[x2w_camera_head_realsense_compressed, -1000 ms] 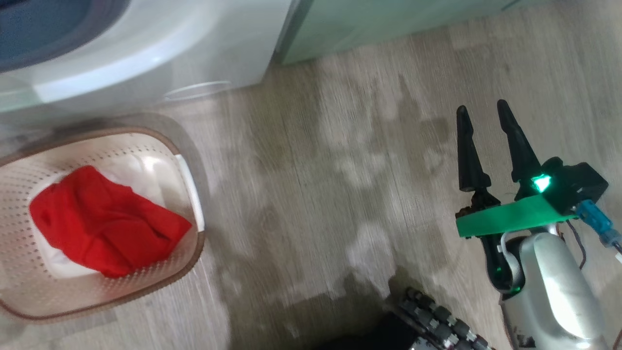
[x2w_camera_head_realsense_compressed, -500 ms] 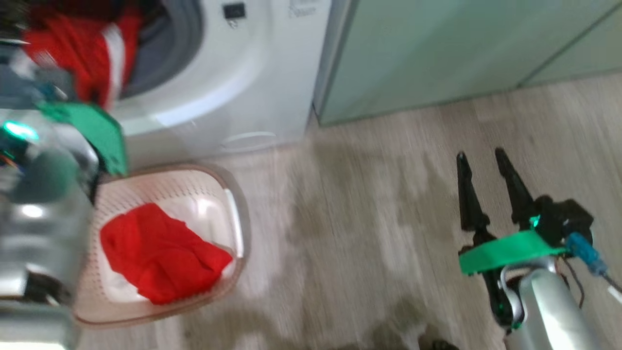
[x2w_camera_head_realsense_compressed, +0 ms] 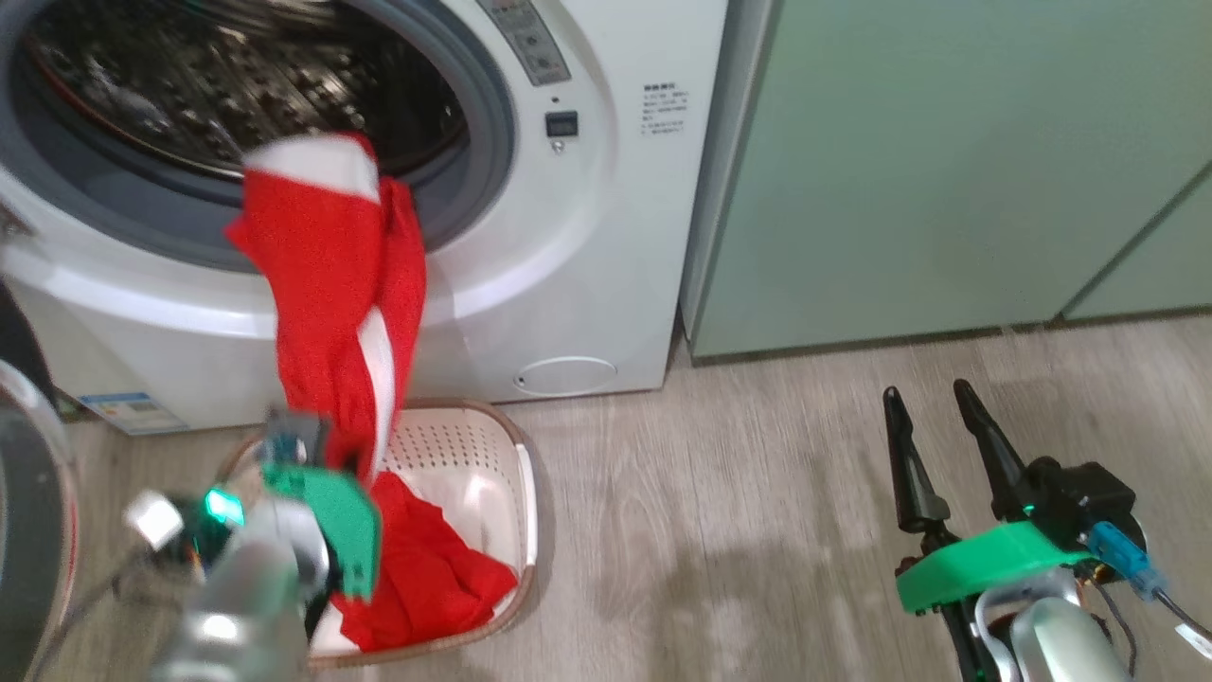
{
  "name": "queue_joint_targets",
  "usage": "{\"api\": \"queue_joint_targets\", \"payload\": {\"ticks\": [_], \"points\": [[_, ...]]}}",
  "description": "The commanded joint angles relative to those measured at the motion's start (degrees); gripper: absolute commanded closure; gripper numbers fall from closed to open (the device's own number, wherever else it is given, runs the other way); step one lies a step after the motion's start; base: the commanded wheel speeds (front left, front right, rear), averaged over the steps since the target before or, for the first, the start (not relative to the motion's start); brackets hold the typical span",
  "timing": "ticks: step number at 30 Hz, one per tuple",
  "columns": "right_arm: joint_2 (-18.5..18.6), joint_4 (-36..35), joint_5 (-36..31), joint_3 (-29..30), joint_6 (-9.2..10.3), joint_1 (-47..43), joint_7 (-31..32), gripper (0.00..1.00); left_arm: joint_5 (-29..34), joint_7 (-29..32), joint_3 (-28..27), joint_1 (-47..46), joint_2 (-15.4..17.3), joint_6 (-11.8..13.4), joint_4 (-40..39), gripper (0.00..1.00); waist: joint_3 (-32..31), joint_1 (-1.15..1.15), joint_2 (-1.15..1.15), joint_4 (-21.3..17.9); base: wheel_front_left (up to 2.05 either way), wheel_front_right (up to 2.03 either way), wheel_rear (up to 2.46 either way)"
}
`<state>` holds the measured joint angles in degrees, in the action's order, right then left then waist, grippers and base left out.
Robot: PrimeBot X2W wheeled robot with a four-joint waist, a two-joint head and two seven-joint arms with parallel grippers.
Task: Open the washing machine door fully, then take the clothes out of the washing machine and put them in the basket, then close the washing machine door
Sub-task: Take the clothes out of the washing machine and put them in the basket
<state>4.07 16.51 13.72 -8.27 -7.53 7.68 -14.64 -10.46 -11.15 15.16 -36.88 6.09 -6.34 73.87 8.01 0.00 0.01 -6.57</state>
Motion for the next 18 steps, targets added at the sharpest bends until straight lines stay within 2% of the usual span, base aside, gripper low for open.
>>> {"api": "queue_joint_targets", "payload": {"ticks": [1,10,18], "points": [[0.95,-1.57,0.65,-1.33,0.04,0.11,-0.36,0.00,-0.67,-0.37,-1.13,0.01,1.29,-0.34,-0.51,1.00,-1.34,0.00,-0.01,0.82,0.00,0.00,0.00],[1.76,-2.11,0.92,-1.90,0.04,0.16,-0.36,0.00,-3.62,2.77,-1.55,7.97,1.23,-0.86,-0.10,1.00,-0.62,0.00,-0.01,-0.27,0.00,0.00,0.00],[1.68,-3.01,0.49,-1.53,0.04,2.18,-0.36,0.00,-7.44,9.34,-2.92,8.74,2.82,-1.08,0.04,1.00,5.24,0.00,-0.01,-2.30,0.00,0.00,0.00]]}}
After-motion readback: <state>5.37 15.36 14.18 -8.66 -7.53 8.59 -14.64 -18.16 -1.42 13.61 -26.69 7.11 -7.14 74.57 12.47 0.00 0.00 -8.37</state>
